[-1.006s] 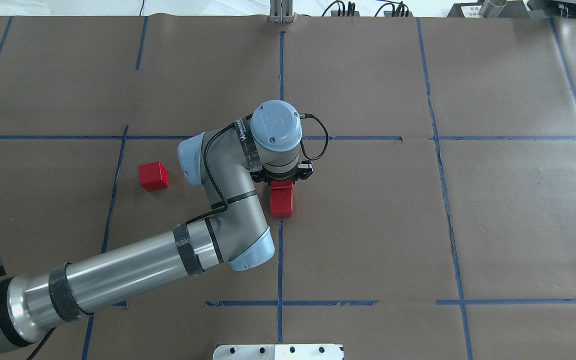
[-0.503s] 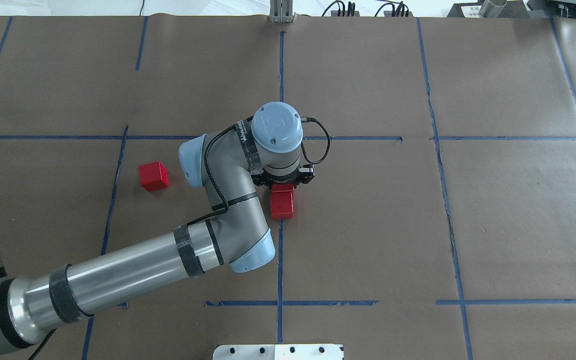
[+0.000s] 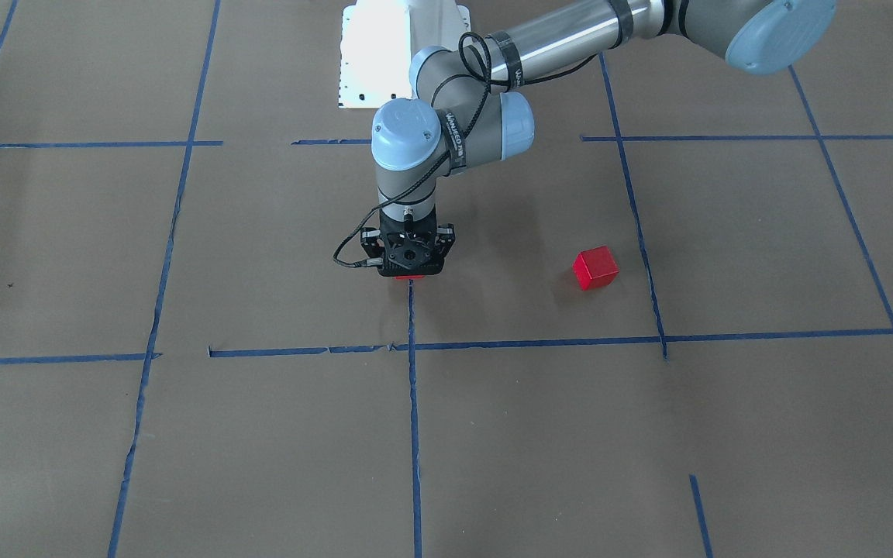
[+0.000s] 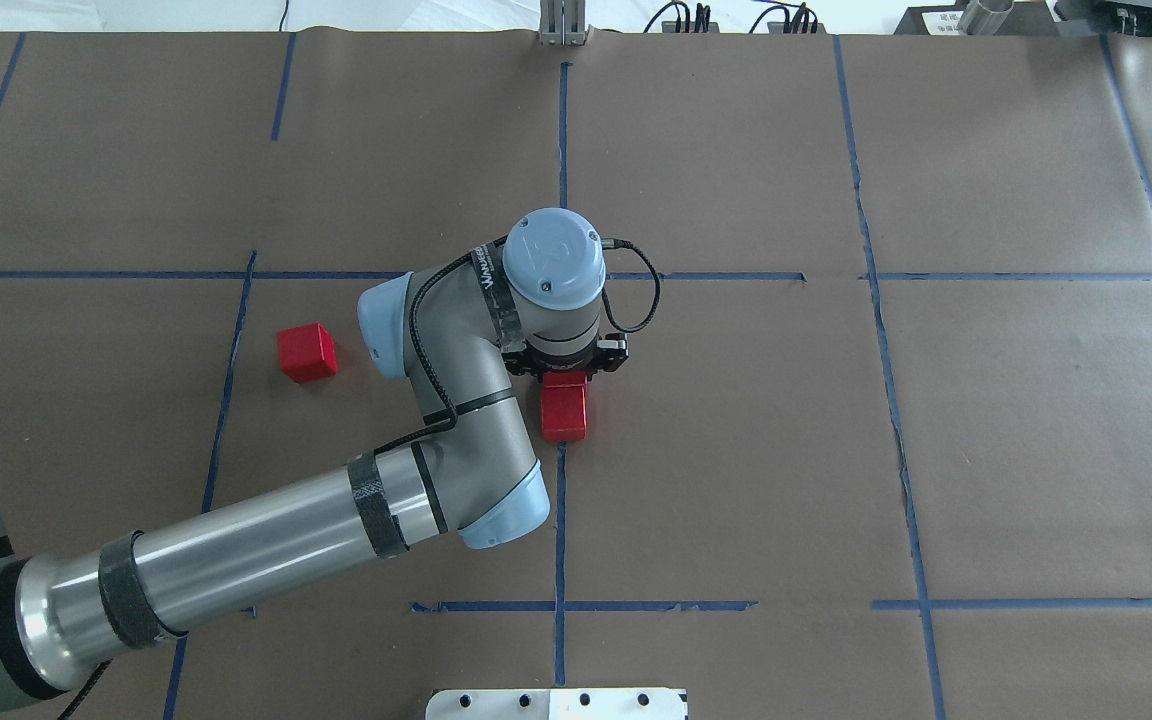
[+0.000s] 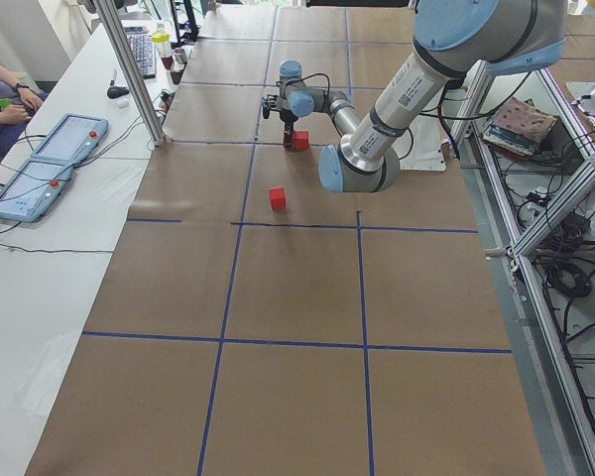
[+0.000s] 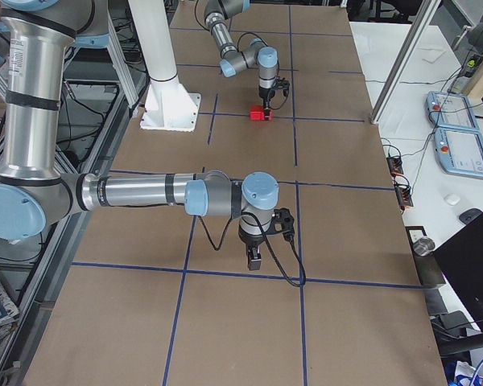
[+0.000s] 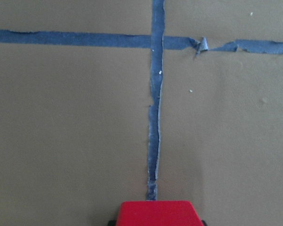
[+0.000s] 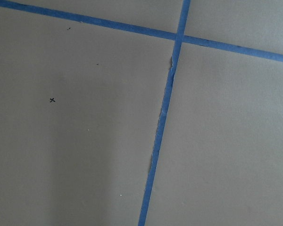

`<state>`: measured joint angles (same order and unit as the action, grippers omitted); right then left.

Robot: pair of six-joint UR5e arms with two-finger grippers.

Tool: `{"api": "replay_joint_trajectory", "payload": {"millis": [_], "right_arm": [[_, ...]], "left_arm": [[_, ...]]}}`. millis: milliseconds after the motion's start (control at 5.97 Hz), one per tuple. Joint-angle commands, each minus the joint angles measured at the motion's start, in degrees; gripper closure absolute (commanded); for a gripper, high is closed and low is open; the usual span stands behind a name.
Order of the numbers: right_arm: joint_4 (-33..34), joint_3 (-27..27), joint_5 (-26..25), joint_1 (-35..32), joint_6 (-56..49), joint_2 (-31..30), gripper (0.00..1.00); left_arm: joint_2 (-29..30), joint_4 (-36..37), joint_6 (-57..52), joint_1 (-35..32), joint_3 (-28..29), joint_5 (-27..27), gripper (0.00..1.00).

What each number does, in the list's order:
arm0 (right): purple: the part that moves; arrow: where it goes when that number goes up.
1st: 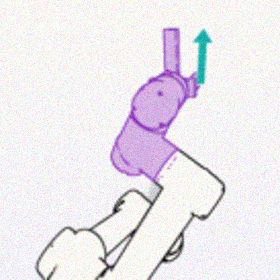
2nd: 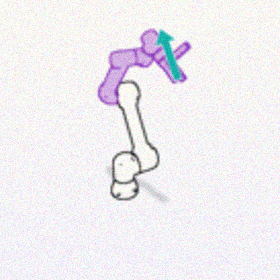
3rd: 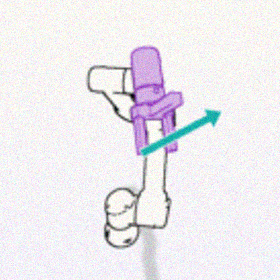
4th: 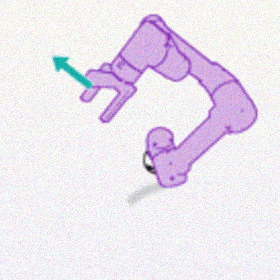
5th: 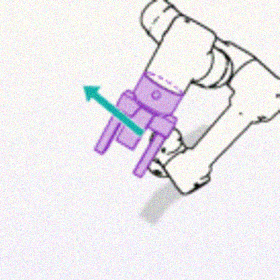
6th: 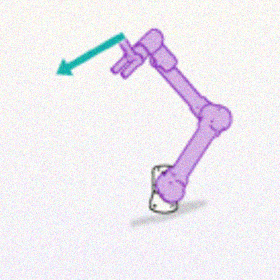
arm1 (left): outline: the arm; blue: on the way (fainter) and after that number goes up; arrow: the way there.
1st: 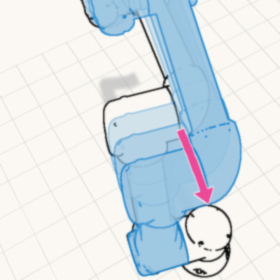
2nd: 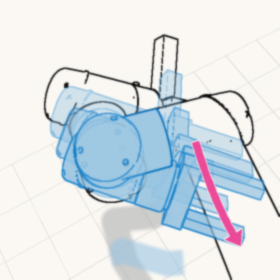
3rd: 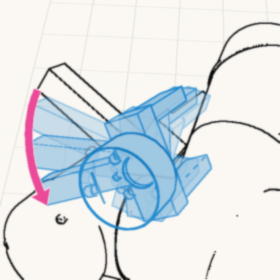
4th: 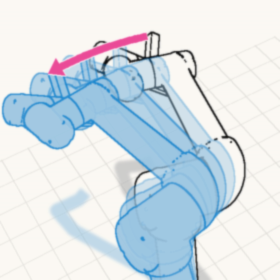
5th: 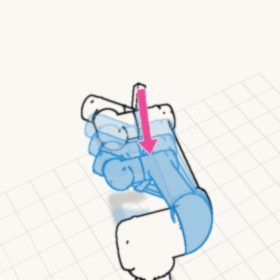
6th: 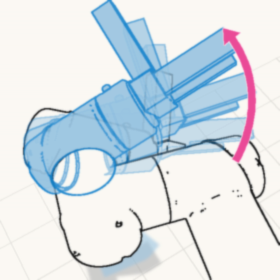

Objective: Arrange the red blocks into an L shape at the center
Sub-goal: 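Lower the cube against the centered cube's far side and open the left gripper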

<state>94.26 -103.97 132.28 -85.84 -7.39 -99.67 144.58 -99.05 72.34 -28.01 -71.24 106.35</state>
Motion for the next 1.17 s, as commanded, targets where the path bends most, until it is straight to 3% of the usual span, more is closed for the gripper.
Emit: {"api": "replay_joint_trajectory", "payload": {"millis": [0,335,1006], "right_arm": [[0.04,0.0,0.0,-0.03,0.01,0.0,0.0],[0.04,0.0,0.0,-0.03,0.01,0.0,0.0],[0.04,0.0,0.0,-0.03,0.01,0.09,0.0]], "left_arm": [[-0.08,0.0,-0.01,0.14,-0.04,0.0,0.92],[-0.17,0.0,-0.01,0.14,-0.04,0.0,0.71],[-0.17,0.0,-0.01,0.14,-0.04,0.0,0.55]]}}
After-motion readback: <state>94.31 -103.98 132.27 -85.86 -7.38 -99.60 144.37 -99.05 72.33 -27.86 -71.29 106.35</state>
